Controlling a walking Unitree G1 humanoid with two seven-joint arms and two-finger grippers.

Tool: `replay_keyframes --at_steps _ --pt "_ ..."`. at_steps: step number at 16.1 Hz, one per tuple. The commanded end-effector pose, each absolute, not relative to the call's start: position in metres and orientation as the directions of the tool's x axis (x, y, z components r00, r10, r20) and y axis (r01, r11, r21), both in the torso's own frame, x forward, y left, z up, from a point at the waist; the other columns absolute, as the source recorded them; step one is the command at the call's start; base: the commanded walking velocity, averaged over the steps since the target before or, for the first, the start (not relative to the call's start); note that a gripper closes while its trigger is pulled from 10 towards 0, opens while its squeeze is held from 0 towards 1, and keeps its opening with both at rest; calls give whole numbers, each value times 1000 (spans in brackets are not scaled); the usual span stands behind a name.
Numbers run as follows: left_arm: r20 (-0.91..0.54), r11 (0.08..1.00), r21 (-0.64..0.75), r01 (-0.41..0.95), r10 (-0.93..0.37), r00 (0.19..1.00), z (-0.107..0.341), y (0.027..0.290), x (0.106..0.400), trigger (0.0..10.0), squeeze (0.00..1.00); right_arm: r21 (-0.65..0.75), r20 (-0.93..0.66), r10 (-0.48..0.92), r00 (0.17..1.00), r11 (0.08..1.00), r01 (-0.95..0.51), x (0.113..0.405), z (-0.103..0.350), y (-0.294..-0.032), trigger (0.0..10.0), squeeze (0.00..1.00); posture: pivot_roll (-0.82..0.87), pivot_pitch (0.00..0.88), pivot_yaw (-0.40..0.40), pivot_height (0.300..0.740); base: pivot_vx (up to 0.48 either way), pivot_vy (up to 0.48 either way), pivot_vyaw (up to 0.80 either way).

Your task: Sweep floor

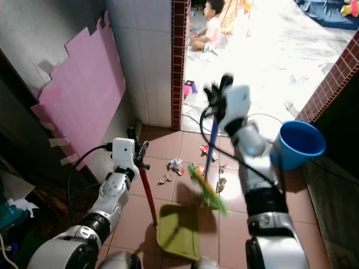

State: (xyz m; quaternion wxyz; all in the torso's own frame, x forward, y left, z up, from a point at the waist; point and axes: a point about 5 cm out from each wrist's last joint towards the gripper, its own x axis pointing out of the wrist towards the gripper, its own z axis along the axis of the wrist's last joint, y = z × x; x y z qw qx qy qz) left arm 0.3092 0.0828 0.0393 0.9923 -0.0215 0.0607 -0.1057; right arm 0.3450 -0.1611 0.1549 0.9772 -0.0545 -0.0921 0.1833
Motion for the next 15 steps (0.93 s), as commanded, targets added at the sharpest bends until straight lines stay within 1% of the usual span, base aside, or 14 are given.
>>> replay_keyframes --at_steps 1,2,3,5,7,9,12,15 --pt "-126 972 -42 230 -233 964 39 83 309 10000 0 -143 178 379 908 923 -357 345 154 -156 10000 0 -37 0 25 740 0 0 0" --pt "-126 971 -40 235 -239 963 39 83 309 10000 0 -127 154 384 911 922 -367 343 146 -153 10000 0 -35 0 25 740 0 0 0" --pt "-131 972 -9 236 -235 963 40 85 310 10000 0 -117 101 402 910 913 -390 338 129 -146 10000 0 -35 0 25 740 0 0 0" --pt "-129 974 27 225 -220 967 40 90 311 10000 0 -95 61 444 894 894 -438 333 118 -137 10000 0 -32 0 27 740 0 0 0" --pt "-135 985 55 164 -156 979 37 104 309 10000 0 18 53 497 866 867 -498 331 119 -128 10000 0 -32 0 27 740 0 0 0" --pt "-174 994 36 101 -93 980 31 112 307 10000 0 82 116 537 835 833 -547 332 136 -120 10000 0 -32 0 27 740 0 0 0" --pt "-181 995 38 92 -84 980 31 110 308 10000 0 124 215 515 830 828 -546 340 165 -120 10000 0 -36 0 23 740 0 0 0" --pt "-188 993 56 106 -94 978 30 106 308 10000 0 23 289 485 825 858 -513 346 195 -132 10000 0 -42 0 24 740 0 0 0"
